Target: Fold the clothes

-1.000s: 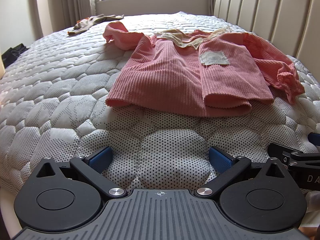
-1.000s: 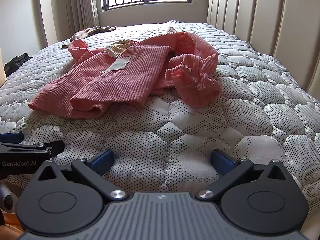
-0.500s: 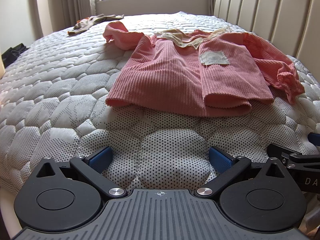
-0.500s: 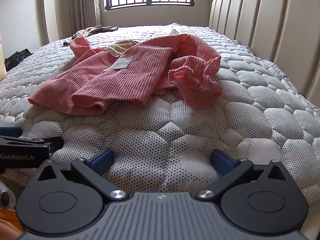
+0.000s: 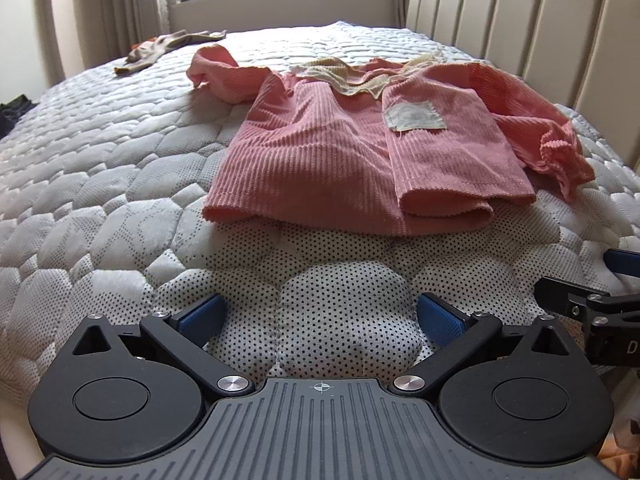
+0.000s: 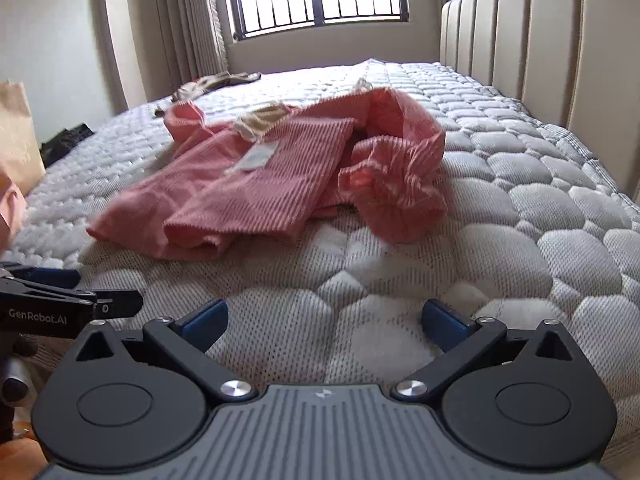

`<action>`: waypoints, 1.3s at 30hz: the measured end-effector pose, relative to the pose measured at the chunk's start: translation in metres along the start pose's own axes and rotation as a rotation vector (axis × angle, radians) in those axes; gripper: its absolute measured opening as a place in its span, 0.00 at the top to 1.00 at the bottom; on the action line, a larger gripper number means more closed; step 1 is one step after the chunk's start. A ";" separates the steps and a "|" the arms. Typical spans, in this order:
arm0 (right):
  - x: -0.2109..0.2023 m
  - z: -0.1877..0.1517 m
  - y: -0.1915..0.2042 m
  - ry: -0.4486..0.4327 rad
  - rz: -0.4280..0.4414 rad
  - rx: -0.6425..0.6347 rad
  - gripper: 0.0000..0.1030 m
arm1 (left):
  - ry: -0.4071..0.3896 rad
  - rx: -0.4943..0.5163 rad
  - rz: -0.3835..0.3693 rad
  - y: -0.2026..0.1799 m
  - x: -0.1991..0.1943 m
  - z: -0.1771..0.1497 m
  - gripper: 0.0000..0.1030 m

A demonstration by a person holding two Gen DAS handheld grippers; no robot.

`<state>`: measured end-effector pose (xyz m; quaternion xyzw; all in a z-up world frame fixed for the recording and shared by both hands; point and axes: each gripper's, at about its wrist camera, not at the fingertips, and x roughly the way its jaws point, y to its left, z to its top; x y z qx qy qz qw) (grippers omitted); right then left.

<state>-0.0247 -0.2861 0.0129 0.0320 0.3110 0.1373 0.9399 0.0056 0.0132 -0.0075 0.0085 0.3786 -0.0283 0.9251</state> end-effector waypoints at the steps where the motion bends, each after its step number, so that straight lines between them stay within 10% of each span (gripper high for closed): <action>1: -0.004 0.011 -0.006 -0.034 -0.009 -0.008 0.00 | 0.001 -0.011 -0.041 0.006 -0.003 0.004 0.00; 5: 0.000 0.063 -0.029 -0.133 -0.088 -0.052 0.00 | -0.017 -0.098 -0.244 0.045 -0.013 0.047 0.00; 12: 0.071 0.123 -0.057 -0.107 -0.114 -0.057 0.02 | -0.071 -0.147 -0.213 0.079 0.042 0.117 0.00; 15: 0.110 0.130 -0.063 0.028 -0.062 -0.042 0.22 | -0.062 -0.182 -0.228 0.091 0.073 0.146 0.00; 19: 0.139 0.139 -0.058 0.170 -0.078 -0.247 0.92 | -0.056 -0.220 -0.210 0.103 0.106 0.178 0.00; 20: 0.141 0.147 -0.055 0.165 -0.129 -0.348 0.97 | -0.062 -0.231 -0.207 0.106 0.111 0.185 0.00; 24: 0.135 0.175 -0.043 -0.196 -0.595 -0.893 0.93 | -0.080 -0.279 -0.223 0.120 0.125 0.200 0.00; 26: 0.144 0.180 -0.049 -0.346 -0.798 -1.019 0.68 | -0.081 -0.310 -0.216 0.127 0.134 0.204 0.00; 29: 0.152 0.186 -0.070 -0.214 -0.712 -0.836 0.44 | -0.079 -0.368 -0.187 0.138 0.151 0.212 0.00; 39: 0.141 0.145 -0.118 -0.016 -0.388 -0.290 0.33 | -0.072 -0.562 -0.091 0.173 0.205 0.237 0.00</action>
